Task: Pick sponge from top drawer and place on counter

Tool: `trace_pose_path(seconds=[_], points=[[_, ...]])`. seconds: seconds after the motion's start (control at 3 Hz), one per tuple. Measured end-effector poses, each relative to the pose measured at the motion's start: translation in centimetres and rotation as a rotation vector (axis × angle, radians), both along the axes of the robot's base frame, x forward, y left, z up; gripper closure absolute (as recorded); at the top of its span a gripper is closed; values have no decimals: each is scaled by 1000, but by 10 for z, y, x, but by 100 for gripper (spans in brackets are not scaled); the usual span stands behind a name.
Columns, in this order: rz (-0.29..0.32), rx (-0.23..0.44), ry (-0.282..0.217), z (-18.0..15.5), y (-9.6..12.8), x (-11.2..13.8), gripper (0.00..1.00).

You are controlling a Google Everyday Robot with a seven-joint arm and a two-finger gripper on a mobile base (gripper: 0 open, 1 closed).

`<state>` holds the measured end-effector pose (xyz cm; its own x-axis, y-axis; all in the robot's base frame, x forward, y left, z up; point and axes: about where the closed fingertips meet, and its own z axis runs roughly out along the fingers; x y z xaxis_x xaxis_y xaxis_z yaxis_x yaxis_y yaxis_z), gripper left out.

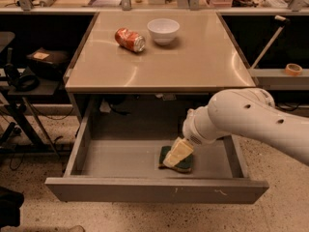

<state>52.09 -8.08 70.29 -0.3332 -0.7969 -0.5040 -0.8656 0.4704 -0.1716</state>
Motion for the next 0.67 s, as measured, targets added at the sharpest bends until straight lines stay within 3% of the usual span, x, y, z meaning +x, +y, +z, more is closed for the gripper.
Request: trace_pose_path(seconds=[0.33,0.67], points=[[-34,-17,4,-27,-10,-17,0],[-127,13,-54,-61,-20,19,0]])
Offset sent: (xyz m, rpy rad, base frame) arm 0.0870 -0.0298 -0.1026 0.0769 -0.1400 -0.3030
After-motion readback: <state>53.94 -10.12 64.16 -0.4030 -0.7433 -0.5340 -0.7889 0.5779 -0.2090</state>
